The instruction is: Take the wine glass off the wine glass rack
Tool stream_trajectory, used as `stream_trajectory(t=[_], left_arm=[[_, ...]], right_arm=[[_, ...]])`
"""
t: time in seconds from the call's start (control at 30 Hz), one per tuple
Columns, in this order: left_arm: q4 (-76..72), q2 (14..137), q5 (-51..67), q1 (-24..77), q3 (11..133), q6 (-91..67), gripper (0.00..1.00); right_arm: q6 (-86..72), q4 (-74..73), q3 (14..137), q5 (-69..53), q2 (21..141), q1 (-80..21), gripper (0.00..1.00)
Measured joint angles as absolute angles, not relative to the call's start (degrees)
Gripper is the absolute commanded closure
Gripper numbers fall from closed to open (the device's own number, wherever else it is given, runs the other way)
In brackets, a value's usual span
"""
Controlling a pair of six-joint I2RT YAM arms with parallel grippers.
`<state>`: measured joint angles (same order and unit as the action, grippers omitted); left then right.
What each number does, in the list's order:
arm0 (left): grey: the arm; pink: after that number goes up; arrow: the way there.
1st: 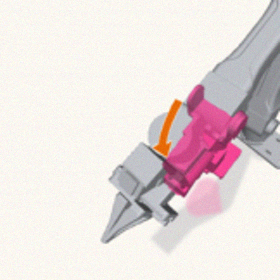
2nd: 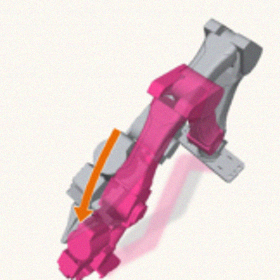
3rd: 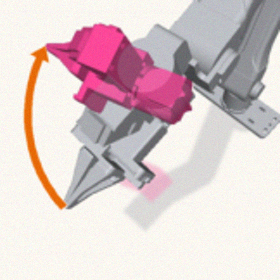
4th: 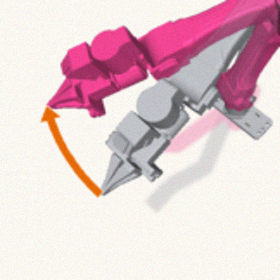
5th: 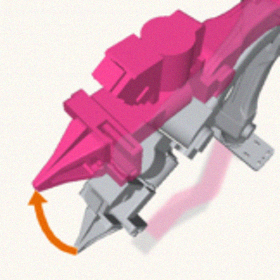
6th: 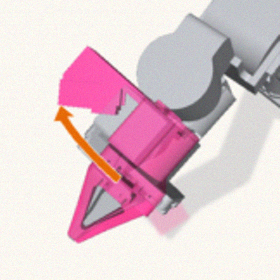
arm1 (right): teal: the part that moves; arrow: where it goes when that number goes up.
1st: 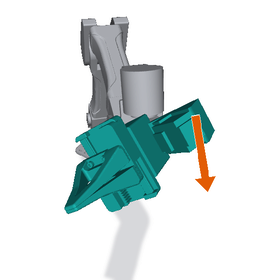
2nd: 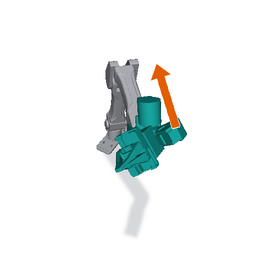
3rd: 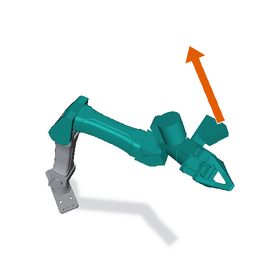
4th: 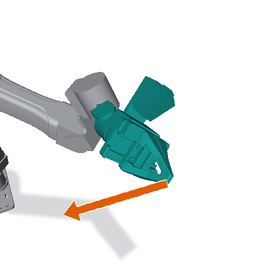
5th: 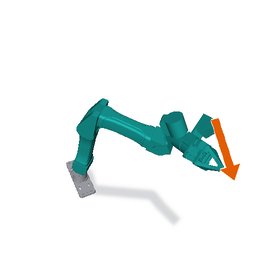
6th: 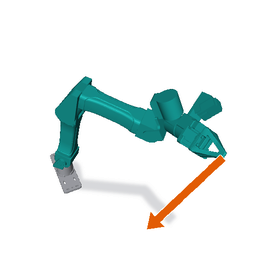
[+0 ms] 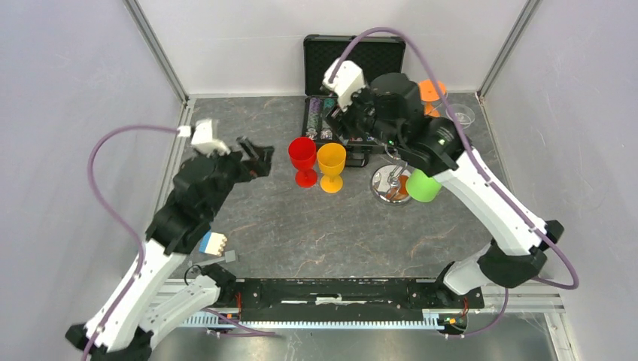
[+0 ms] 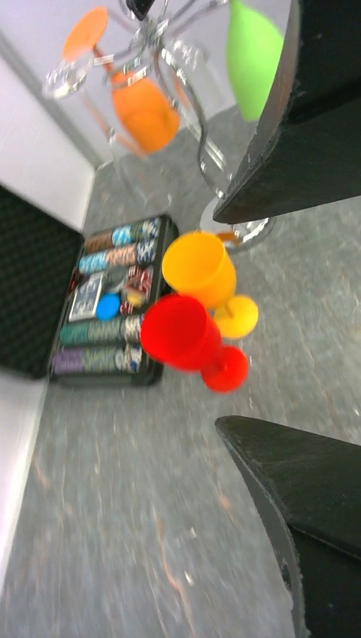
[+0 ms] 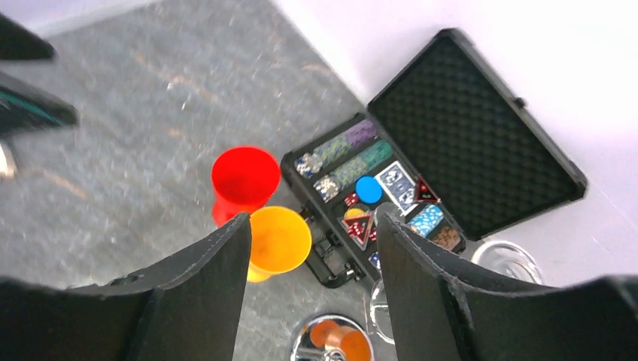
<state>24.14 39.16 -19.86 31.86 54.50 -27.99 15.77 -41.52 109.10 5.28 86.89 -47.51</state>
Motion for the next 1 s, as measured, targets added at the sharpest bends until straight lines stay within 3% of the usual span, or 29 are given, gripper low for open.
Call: stream_trajectory(t=[0.53, 0.7, 0.87, 1.0], left_arm=[[11.1, 86.3, 12.4, 31.9, 84.8, -37.4, 0.0], [3.4, 97.5, 19.2, 31.9, 92.9, -44.9, 0.18], [-0.2, 106.6, 23.2, 32.3, 101.7, -50.0, 0.22], [-0.6, 110.1, 23.2, 33.1, 105.8, -52.1, 0.32]], right_arm=[[2.7, -25.7, 90.8, 20.2, 68.7, -47.5, 0.32], [1.3, -22.3, 86.7, 22.3, 62.0, -47.5, 0.32], [0.1, -19.9, 82.6, 23.3, 56.9, -47.5, 0.32], [-0.6, -19.2, 80.5, 24.1, 55.0, -47.5, 0.32]])
